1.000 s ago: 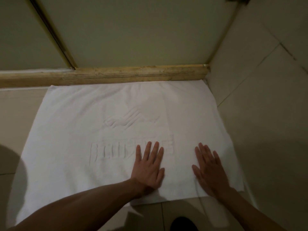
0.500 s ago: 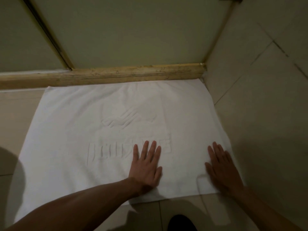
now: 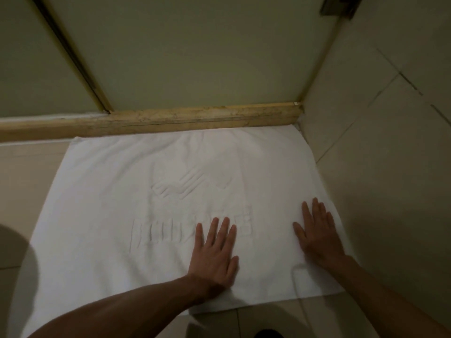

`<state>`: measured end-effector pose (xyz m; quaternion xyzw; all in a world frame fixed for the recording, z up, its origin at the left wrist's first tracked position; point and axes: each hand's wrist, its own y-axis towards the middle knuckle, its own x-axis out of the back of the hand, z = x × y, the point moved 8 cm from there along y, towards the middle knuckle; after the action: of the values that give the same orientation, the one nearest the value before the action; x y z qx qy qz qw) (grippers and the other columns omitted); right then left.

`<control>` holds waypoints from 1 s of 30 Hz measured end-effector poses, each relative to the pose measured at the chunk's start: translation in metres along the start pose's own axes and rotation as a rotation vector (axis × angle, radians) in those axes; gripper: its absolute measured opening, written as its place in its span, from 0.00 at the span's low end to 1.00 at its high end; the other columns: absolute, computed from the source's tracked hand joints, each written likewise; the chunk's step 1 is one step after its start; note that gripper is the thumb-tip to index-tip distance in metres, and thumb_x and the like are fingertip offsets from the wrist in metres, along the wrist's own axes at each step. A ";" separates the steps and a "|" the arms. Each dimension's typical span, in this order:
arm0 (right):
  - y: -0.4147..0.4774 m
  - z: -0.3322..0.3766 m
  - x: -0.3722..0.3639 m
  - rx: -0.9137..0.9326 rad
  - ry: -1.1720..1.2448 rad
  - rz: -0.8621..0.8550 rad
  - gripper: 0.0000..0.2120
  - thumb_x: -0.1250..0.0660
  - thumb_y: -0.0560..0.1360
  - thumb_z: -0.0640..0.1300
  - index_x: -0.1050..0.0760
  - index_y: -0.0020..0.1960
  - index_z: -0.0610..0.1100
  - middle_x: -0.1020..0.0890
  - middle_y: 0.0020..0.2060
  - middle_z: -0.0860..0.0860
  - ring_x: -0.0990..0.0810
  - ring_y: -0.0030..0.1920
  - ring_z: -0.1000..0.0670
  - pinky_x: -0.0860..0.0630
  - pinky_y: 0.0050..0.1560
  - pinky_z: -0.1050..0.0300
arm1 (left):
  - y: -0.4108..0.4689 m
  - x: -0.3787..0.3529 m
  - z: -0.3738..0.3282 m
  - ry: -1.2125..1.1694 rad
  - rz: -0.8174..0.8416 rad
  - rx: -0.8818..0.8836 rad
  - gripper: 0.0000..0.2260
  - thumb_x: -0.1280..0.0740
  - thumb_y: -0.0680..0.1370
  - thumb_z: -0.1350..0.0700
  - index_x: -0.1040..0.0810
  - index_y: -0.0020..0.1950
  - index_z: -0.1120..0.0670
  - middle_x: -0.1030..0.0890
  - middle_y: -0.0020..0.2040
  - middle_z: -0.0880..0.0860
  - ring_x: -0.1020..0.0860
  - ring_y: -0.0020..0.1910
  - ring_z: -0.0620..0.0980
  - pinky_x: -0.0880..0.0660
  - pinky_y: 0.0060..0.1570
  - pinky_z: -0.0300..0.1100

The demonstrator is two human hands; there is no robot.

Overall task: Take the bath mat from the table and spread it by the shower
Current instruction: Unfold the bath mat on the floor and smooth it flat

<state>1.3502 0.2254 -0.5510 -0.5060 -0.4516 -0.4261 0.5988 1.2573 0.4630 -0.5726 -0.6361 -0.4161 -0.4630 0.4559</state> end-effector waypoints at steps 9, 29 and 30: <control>0.001 0.006 -0.013 0.002 -0.063 0.072 0.44 0.68 0.68 0.66 0.56 0.77 0.40 0.57 0.76 0.39 0.58 0.76 0.38 0.60 0.74 0.43 | -0.001 0.002 0.000 0.003 -0.026 -0.006 0.31 0.45 0.77 0.41 0.40 0.77 0.56 0.42 0.77 0.59 0.45 0.76 0.63 0.50 0.67 0.65; 0.070 -0.014 -0.010 -0.053 -0.071 0.158 0.36 0.55 0.79 0.61 0.63 0.76 0.39 0.61 0.76 0.40 0.64 0.76 0.44 0.64 0.73 0.47 | 0.036 0.007 -0.006 -0.031 0.047 -0.060 0.31 0.62 0.78 0.40 0.67 0.76 0.52 0.66 0.77 0.57 0.72 0.73 0.58 0.75 0.67 0.63; 0.069 -0.013 -0.011 -0.051 -0.075 0.156 0.36 0.55 0.79 0.61 0.63 0.76 0.39 0.62 0.76 0.40 0.64 0.76 0.44 0.64 0.73 0.47 | 0.046 0.009 -0.008 -0.031 0.052 -0.039 0.31 0.62 0.78 0.40 0.66 0.76 0.53 0.65 0.77 0.56 0.70 0.74 0.58 0.73 0.67 0.63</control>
<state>1.4160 0.2213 -0.5779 -0.5703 -0.4217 -0.3702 0.5999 1.3012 0.4452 -0.5717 -0.6625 -0.3974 -0.4493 0.4486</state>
